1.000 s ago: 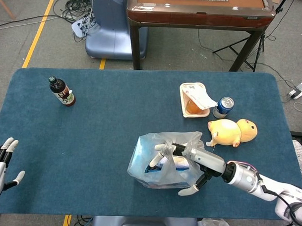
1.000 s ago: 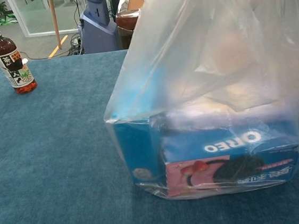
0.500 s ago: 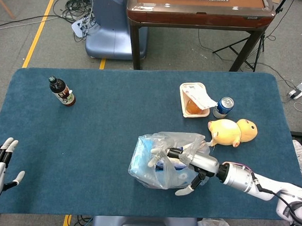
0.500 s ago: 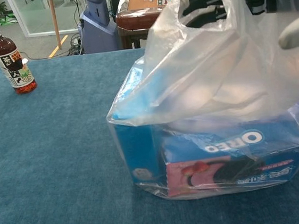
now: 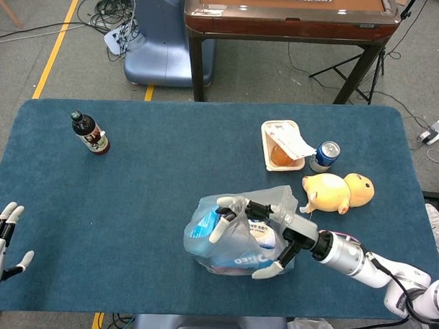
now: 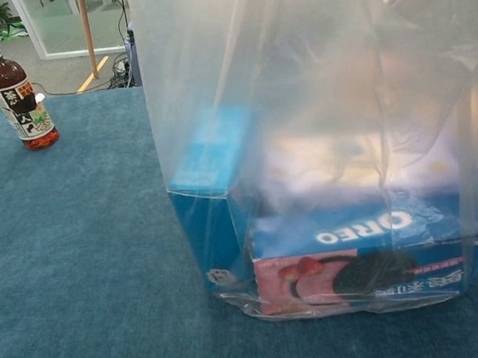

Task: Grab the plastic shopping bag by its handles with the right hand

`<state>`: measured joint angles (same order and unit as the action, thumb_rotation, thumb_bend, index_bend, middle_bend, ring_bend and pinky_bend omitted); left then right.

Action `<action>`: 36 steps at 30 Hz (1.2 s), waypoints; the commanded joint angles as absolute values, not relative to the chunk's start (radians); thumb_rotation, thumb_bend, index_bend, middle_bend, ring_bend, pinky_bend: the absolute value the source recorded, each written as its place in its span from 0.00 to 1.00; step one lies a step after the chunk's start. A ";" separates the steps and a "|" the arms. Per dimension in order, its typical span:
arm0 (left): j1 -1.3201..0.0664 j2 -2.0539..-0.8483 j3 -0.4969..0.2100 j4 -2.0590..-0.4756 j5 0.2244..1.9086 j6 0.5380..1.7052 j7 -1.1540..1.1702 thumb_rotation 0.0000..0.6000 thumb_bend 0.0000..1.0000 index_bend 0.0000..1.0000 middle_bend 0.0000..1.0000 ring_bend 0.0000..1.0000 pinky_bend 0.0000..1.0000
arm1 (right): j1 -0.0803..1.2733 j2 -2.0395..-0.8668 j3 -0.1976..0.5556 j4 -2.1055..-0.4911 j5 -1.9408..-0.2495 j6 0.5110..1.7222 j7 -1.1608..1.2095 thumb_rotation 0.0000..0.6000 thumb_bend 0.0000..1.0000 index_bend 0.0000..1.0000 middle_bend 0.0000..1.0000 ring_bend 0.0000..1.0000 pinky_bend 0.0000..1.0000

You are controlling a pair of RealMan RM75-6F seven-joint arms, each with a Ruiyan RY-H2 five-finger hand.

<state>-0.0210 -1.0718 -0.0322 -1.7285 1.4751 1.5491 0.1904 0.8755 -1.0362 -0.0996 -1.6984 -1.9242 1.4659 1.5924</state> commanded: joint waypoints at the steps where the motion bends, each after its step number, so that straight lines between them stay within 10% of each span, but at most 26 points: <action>1: -0.022 -1.072 -0.032 -1.729 1.476 1.548 0.191 1.00 0.23 0.07 0.07 0.11 0.00 | 0.861 -1.033 -0.085 -1.682 -1.898 1.492 1.623 1.00 0.00 0.12 0.29 0.11 0.11; 19: -0.025 -1.076 -0.028 -1.728 1.476 1.533 0.200 1.00 0.23 0.07 0.07 0.11 0.00 | 0.847 -1.043 -0.108 -1.649 -1.912 1.442 1.658 1.00 0.00 0.13 0.31 0.14 0.13; 27: -0.026 -1.076 -0.029 -1.726 1.470 1.526 0.201 1.00 0.23 0.07 0.07 0.11 0.00 | 0.825 -1.031 -0.132 -1.650 -1.924 1.420 1.545 1.00 0.00 0.00 0.11 0.03 0.08; 36: -0.034 -1.076 -0.032 -1.733 1.476 1.523 0.203 1.00 0.23 0.07 0.07 0.11 0.00 | 0.862 -1.046 -0.098 -1.651 -1.959 1.463 1.620 1.00 0.00 0.00 0.11 0.03 0.08</action>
